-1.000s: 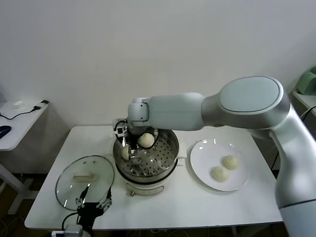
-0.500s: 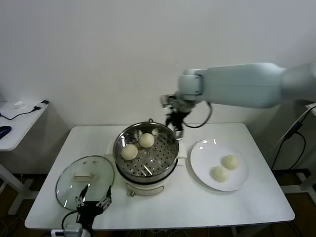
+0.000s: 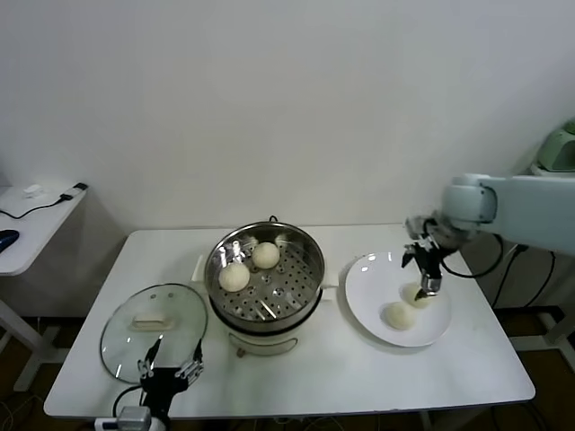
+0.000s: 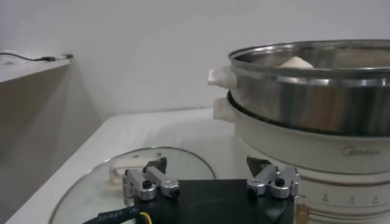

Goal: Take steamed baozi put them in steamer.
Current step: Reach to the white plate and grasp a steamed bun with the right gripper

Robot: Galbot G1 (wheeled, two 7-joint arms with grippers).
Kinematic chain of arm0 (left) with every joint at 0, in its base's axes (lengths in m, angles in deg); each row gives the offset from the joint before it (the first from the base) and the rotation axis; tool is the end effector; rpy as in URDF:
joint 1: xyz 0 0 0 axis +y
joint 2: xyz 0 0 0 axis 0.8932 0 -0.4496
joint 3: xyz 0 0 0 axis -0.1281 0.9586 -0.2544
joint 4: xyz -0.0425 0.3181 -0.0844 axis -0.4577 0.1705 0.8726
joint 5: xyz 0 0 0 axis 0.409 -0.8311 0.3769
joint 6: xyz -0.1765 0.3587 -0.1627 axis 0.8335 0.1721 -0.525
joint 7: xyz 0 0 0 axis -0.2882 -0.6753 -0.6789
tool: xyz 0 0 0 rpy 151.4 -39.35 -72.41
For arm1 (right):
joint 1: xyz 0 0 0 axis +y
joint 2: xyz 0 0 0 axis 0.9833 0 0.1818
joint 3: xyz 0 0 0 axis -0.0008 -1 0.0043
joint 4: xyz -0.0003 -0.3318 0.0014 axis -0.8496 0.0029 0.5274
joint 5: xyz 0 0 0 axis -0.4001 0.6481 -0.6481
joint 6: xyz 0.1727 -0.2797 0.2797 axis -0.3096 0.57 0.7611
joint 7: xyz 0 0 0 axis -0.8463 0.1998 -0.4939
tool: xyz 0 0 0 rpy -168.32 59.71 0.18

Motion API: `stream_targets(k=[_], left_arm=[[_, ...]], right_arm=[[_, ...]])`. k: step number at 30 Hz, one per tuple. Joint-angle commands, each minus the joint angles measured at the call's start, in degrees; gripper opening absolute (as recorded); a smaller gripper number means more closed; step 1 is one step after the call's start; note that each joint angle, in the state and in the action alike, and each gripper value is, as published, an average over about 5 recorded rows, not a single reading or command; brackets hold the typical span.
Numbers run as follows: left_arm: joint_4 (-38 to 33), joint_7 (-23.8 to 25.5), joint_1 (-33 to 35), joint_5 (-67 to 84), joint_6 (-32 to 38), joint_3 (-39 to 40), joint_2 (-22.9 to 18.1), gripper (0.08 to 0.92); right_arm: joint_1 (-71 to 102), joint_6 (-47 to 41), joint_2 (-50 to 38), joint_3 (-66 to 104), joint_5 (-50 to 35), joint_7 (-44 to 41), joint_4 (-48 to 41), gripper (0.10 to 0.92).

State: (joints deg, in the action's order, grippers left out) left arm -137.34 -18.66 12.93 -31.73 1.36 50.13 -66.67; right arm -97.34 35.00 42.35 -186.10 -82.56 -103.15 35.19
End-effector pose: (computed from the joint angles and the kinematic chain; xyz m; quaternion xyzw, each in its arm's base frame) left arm 0.2130 0.0356 -0.3380 0.0237 -0.9830 -0.0338 0.1787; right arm 0.5374 -0.0850 -0.1648 0.5080 -0.5270 0.5153 0.4457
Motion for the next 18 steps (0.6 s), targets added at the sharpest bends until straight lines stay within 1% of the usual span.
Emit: stream_targets(k=[1, 9, 18], left_arm=[[0.09, 0.0, 0.06, -0.06, -0.01, -0.03, -0.06, 0.823], [0.14, -0.01, 0.64, -0.08, 0.06, -0.35, -0.13, 0.823], [0.68, -0.03, 0.34, -0.1, 0.09, -0.13, -0.09, 0.823]], right_arm=[[16.74, -1.48, -5.08, 9.67, 5.81, 2.62, -3.76, 0.823], [23.21, -2.04, -2.23, 14.82, 7.28, 3.82, -7.8, 0.823], [25.21, -2.33, -0.15, 17.49, 8.42, 5.22, -10.04, 0.823]])
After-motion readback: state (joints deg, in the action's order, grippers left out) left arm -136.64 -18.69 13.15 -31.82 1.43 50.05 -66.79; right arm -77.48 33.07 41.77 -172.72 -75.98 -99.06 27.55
